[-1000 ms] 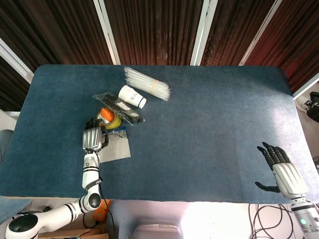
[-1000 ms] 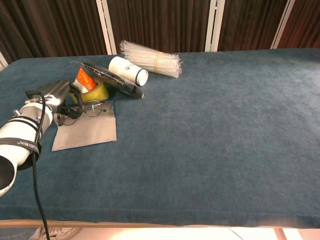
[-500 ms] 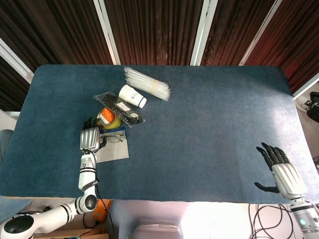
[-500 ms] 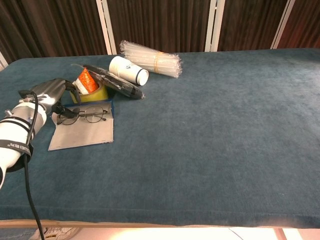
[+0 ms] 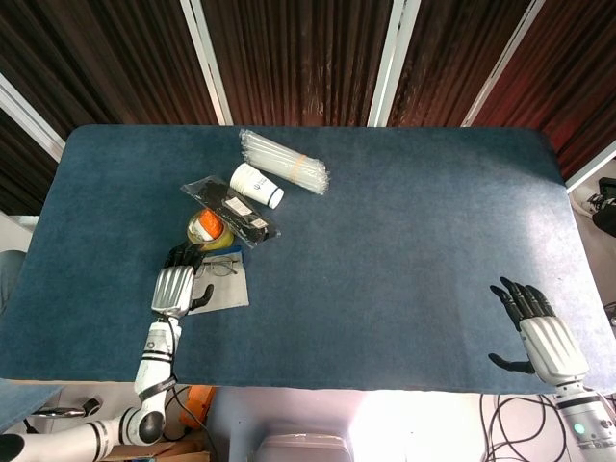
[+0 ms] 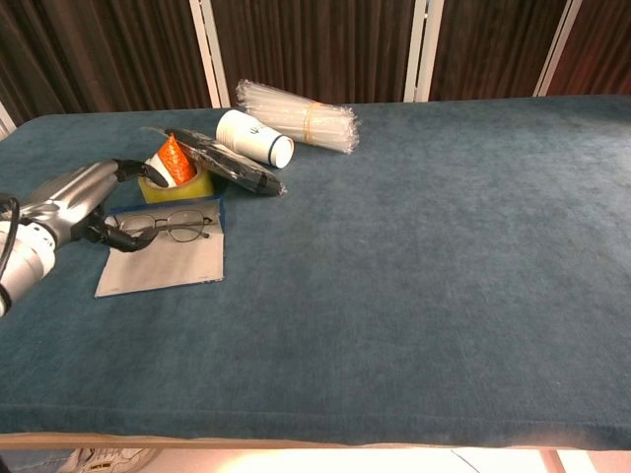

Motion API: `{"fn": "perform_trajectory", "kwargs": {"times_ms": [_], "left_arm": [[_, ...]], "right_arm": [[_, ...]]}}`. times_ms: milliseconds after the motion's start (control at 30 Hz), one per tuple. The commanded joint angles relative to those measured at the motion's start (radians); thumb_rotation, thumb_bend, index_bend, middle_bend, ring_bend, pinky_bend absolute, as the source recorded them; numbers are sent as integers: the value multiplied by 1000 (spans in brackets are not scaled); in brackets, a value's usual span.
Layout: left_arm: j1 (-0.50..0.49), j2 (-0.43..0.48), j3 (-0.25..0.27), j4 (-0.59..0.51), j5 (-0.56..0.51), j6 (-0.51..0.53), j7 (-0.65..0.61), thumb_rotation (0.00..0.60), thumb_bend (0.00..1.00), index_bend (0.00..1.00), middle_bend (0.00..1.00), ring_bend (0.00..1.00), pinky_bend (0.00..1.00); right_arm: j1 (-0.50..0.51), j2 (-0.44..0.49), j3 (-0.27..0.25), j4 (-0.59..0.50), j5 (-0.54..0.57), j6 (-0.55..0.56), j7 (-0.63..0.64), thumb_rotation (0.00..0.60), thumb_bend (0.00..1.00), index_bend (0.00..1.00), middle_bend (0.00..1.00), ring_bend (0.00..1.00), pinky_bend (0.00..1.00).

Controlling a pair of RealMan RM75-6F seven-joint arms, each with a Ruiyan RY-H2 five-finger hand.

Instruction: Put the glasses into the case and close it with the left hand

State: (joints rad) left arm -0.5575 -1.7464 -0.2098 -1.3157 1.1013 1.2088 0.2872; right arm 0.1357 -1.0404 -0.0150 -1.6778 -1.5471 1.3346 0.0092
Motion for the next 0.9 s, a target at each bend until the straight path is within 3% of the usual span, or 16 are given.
{"fn": "perform_trajectory", "kwargs": {"times_ms": [33, 233, 900], "left_arm": [[42, 114, 68, -145, 1, -54, 22, 572, 302, 267, 68, 2, 83], [57, 152, 107, -194, -5, -80, 53, 555, 294, 273, 40, 0, 63], [64, 23, 103, -15, -11, -53, 123, 555, 279, 300, 38, 0, 69]], "right_arm": [[1, -4, -1, -2, 0, -2, -7, 600, 268, 0, 0, 0, 0], [5, -12, 0, -3, 5, -10, -24, 600, 268, 0, 0, 0, 0], [7, -1, -8, -2, -5, -11, -8, 600, 268, 0, 0, 0, 0]]}}
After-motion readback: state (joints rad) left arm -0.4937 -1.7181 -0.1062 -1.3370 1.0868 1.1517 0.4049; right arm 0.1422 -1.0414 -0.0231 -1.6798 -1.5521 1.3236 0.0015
